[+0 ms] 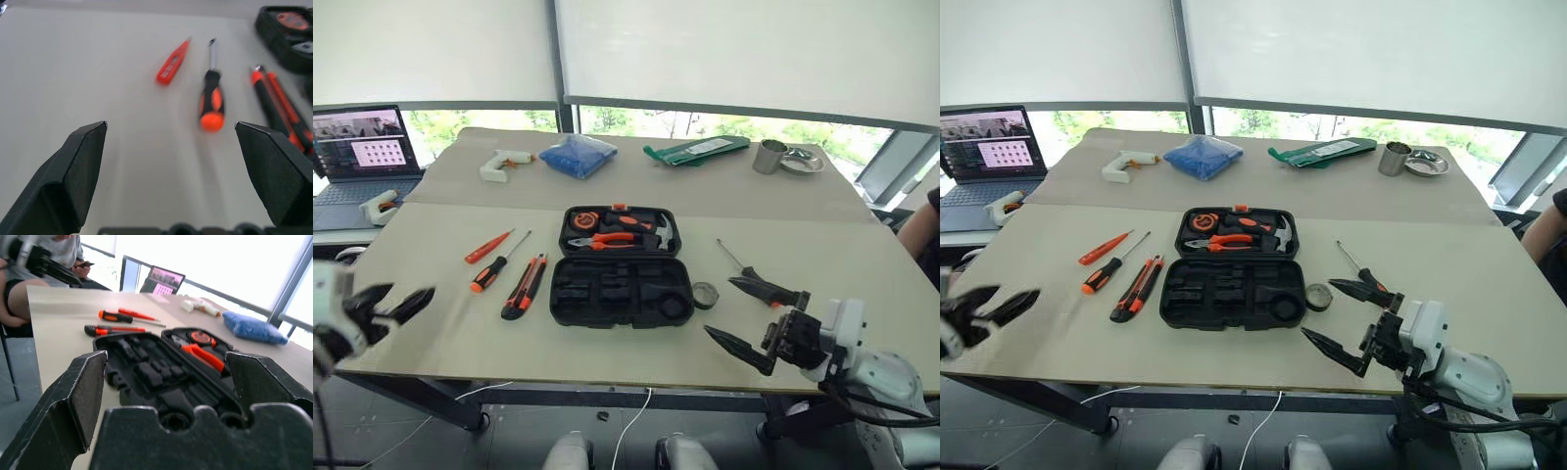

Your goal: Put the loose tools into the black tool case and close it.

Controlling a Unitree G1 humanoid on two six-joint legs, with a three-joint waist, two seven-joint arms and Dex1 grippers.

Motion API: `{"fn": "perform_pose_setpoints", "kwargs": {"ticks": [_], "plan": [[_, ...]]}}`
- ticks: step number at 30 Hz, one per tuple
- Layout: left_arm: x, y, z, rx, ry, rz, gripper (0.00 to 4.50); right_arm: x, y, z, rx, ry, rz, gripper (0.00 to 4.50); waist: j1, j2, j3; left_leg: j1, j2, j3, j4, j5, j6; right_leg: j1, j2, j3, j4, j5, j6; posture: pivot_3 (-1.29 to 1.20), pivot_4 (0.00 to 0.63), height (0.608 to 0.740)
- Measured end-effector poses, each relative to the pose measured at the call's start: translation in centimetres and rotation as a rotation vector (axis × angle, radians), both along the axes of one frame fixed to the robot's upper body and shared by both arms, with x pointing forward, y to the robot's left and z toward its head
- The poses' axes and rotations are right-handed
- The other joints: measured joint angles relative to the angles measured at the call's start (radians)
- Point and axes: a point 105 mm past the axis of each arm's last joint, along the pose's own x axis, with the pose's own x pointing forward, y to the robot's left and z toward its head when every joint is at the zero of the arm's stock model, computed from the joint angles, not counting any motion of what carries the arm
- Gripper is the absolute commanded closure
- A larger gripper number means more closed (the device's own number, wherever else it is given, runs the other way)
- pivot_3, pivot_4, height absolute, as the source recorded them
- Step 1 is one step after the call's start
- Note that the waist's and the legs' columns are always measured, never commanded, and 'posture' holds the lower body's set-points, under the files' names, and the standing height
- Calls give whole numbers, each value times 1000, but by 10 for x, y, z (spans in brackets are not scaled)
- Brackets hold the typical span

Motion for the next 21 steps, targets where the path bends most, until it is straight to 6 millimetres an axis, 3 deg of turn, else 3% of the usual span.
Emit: {"fn": "perform_pose_setpoints", "kwargs": {"ticks": [2, 5, 9, 13, 14, 16, 21], "plan": [[16, -15, -1, 4, 46, -41, 0, 1, 2, 1, 2, 0, -3, 9, -8, 0, 0, 1, -1, 1, 0, 0, 0, 0, 1, 1, 1, 2, 4, 0, 150, 740], [35, -30, -23, 32, 165, -76, 0, 2, 6, -4, -7, 17, 1, 9, -24, 0, 0, 0, -1, 2, -1, -2, -1, -2, 4, 3, 1, 2, 3, 0, 150, 740], [48, -31, -48, 75, 261, -54, 0, 6, 8, 2, 1, 0, -5, 9, -38, 0, 0, -1, 0, 2, -1, -3, -1, -3, 6, 4, 2, 3, 0, 0, 150, 740], [60, -28, -52, 95, 263, -29, 0, 7, 8, 6, 1, -11, -6, 9, -34, -1, 0, 0, 0, 2, 0, -3, -1, -2, 6, 4, 3, 2, 2, 0, 150, 740], [64, -28, -53, 87, 262, -20, 413, 7, 8, 6, -2, -11, -5, 0, -33, -1, 0, 0, 0, 2, 0, -3, -1, -2, 6, 4, 3, 1, 3, 0, 150, 740], [68, -29, -54, 85, 257, -23, 733, 6, 9, 7, -3, -12, -3, 0, -30, -1, 0, 0, -1, 2, 0, -3, -1, -2, 5, 4, 3, 1, 3, 0, 150, 740], [74, -29, -55, 82, 260, -24, 2472, 8, 10, 8, -4, -7, -1, 0, -22, -1, 0, 1, -1, 3, 0, -3, -1, -2, 4, 5, 4, 1, 3, 0, 150, 740]]}}
